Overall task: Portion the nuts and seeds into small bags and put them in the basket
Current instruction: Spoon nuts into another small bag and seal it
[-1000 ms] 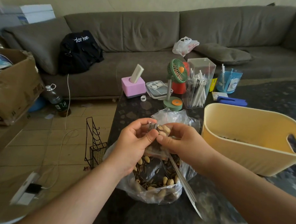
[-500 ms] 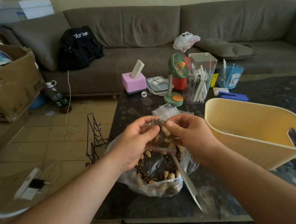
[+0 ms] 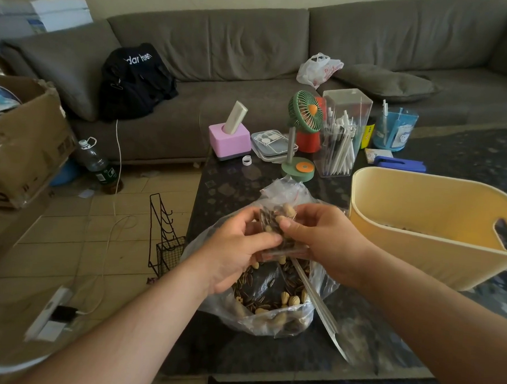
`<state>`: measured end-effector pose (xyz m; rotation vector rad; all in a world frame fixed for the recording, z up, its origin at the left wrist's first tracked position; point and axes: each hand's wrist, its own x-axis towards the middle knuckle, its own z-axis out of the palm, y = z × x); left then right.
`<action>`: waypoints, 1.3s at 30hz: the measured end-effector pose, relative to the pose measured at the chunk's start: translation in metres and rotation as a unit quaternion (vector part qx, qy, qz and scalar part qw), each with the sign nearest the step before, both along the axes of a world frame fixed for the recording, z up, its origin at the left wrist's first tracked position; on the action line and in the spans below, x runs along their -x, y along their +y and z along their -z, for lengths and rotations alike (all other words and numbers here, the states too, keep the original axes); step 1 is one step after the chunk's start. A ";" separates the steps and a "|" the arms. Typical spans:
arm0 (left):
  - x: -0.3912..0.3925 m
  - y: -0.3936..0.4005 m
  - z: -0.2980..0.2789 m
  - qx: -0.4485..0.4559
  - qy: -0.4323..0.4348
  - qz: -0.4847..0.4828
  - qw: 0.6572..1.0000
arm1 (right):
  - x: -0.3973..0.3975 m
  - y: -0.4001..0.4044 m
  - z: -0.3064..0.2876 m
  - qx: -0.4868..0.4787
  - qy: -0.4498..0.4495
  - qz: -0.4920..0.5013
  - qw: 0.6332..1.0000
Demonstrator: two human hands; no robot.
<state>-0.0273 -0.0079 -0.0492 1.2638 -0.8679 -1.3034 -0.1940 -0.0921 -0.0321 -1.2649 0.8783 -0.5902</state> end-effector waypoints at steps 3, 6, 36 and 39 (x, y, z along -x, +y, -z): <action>0.001 0.000 0.001 -0.016 -0.033 0.007 0.999 | -0.001 0.000 -0.004 -0.053 -0.011 -0.002 0.999; 0.000 0.000 0.002 -0.014 -0.028 -0.005 1.000 | -0.001 0.003 -0.009 -0.065 0.011 -0.022 0.998; 0.012 -0.010 -0.005 0.020 0.032 -0.053 0.998 | 0.002 0.005 -0.003 -0.054 -0.047 -0.012 0.997; 0.011 -0.012 -0.002 0.031 0.004 -0.083 0.996 | 0.005 0.002 -0.004 -0.060 -0.063 -0.010 0.996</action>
